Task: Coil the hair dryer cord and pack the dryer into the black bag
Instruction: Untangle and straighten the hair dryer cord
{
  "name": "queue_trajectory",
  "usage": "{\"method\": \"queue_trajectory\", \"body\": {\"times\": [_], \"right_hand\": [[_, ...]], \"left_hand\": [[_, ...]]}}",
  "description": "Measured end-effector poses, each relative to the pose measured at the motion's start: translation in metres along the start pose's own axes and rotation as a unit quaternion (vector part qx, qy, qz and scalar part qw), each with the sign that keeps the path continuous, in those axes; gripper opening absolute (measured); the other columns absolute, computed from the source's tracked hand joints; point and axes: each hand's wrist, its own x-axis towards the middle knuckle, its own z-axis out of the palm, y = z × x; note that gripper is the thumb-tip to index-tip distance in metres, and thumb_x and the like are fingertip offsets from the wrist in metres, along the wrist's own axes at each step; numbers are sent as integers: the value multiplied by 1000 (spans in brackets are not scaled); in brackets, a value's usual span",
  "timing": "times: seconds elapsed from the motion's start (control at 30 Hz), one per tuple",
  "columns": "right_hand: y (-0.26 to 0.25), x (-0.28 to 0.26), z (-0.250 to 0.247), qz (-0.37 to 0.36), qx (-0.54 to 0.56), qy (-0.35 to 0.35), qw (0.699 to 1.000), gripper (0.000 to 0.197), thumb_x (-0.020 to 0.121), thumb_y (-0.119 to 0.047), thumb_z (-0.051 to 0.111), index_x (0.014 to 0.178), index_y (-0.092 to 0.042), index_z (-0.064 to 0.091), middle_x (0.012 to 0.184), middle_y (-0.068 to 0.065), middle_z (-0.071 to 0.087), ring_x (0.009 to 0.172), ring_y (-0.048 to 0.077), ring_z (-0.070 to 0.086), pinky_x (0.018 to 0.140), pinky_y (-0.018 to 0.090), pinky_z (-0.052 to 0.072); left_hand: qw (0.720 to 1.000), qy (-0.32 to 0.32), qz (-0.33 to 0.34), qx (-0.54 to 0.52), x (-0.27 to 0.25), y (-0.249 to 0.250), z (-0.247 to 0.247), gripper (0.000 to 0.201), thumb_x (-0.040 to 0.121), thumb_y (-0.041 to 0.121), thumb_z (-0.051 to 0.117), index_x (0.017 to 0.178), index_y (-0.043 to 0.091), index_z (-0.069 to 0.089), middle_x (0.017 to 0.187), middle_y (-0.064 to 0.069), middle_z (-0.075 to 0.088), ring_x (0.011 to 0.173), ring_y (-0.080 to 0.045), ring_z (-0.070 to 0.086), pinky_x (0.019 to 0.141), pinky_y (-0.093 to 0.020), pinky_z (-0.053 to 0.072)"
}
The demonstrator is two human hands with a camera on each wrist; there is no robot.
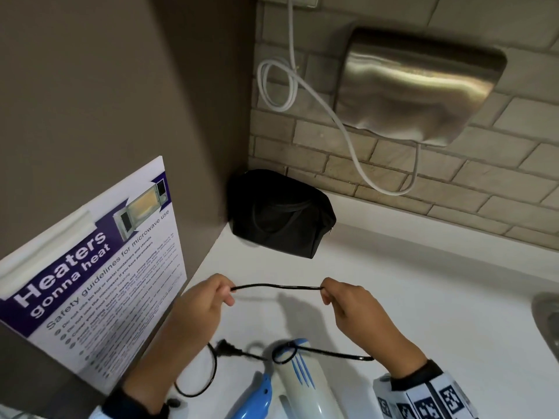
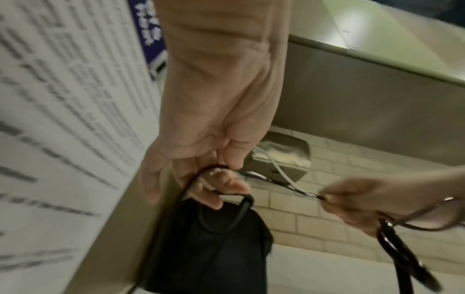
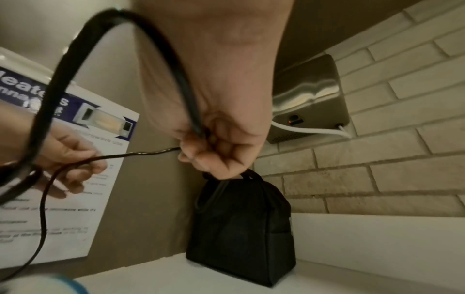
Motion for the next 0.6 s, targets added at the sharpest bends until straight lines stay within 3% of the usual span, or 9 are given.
{"method": "queue_trajectory", "body": {"times": [0.03,0.1,0.2,0.33,0.43,0.6], "right_hand": [[-4,0,-1,-7,9,9,1000,23,85,1,40,83,-21,44,68,-6,48,56,16,40,51,23,31],[-14,1,-2,-24,48,31,998,23,84,3,41,85,-18,49,64,-7,46,50,10,36,50,21,29],[-23,0,-8,-24,123,70,990,24,87,1,42,81,-21,48,52,-9,41,48,11,36,49,24,28],[-26,-7,-17,-43,165,36,985,26,98,-21,42,74,-31,44,54,-16,48,50,10,40,49,18,27],[-22,-8,-16,-55,168,12,984,25,99,-30,39,75,-30,43,54,-13,46,51,10,38,52,17,28],[-2,-3,-12,-10,229,12,973,30,100,-24,39,71,-24,45,51,-11,42,49,7,33,53,19,29]], "left_hand": [[999,-10,27,30,-2,4,7,33,87,45,32,87,29,61,84,17,65,71,1,57,67,-20,43],[996,-61,62,25,-5,21,24,24,95,22,38,88,24,61,67,6,58,56,0,49,55,-13,35],[992,-109,65,1,-6,42,39,31,91,-2,36,86,19,58,60,8,48,55,-1,44,57,-13,36],[979,-76,-14,-186,4,52,25,36,86,-15,32,66,9,51,51,7,44,53,-6,40,61,-12,38],[969,-63,-35,-235,6,48,15,43,91,-13,27,62,13,48,51,8,43,60,-12,44,74,-19,43],[925,27,-107,-363,14,24,-3,49,84,-24,15,65,10,43,49,10,43,49,-8,39,72,-27,45]]}}
